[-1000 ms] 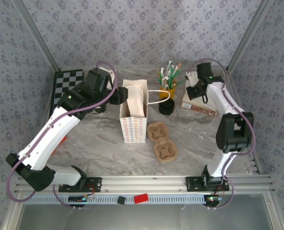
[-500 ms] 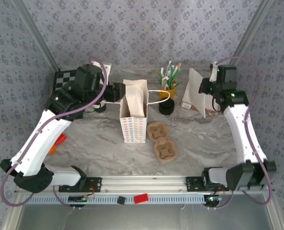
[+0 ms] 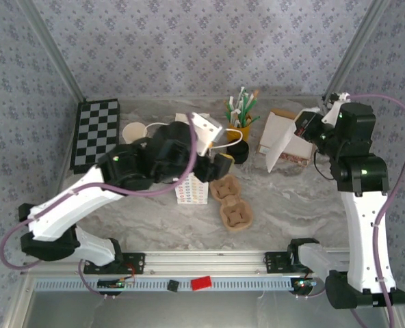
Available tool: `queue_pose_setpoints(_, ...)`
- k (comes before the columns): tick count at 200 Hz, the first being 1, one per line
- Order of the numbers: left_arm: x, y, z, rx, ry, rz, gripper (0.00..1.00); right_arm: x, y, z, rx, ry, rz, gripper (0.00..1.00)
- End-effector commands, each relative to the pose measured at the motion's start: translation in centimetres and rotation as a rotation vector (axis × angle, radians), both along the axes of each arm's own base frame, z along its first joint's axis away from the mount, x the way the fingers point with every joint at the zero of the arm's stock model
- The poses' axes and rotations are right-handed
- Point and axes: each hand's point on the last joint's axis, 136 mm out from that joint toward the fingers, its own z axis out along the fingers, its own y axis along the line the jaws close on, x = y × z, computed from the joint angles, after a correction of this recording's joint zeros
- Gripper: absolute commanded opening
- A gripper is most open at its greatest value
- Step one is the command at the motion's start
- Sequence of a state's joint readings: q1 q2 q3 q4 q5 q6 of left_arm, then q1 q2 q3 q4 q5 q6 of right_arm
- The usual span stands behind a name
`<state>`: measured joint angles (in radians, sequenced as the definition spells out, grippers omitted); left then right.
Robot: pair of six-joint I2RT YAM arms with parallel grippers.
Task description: Pack the takeout coffee
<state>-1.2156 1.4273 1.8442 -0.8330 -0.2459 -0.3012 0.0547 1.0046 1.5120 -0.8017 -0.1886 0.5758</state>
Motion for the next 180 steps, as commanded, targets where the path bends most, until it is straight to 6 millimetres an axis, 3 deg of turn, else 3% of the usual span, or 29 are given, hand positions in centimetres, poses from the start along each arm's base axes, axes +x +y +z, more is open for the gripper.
queue_pose_setpoints(1, 0.5, -2.9, 1.1, -0.041, -0.069, 0.002, 0.70, -1.9, 1.3, -0.3, 0.120, 0.075, 0.022, 0.00)
queue_pose_setpoints(40, 0.4, -8.9, -1.2, -0.006, -0.096, -0.077, 0.74, -2.8, 3.0, 0.0, 0.181, 0.070, 0.075, 0.00)
queue_pose_setpoints(48, 0.7, -9.6, -0.6, -0.014, -0.110, -0.082, 0.75, -3.0, 3.0, 0.1, 0.179, 0.065, 0.073, 0.00)
queue_pose_setpoints(80, 2.2, -11.8, -2.8, 0.043, -0.106, -0.043, 0.75, -3.6, 3.6, 0.6, 0.214, 0.049, 0.092, 0.00)
queue_pose_setpoints(109, 4.5, -11.0, -4.6, 0.093, -0.075, 0.071, 0.63, -4.2, 3.7, 0.9, 0.229, 0.045, 0.099, 0.00)
queue_pose_setpoints(132, 4.8, -11.5, -5.5, 0.057, -0.010, 0.035, 0.54, -4.3, 3.9, 1.0, 0.250, 0.041, 0.107, 0.00)
queue_pose_setpoints(180, 5.2, -11.2, -5.7, 0.090, -0.038, 0.034, 0.21, -4.3, 3.8, 0.9, 0.246, 0.045, 0.103, 0.00)
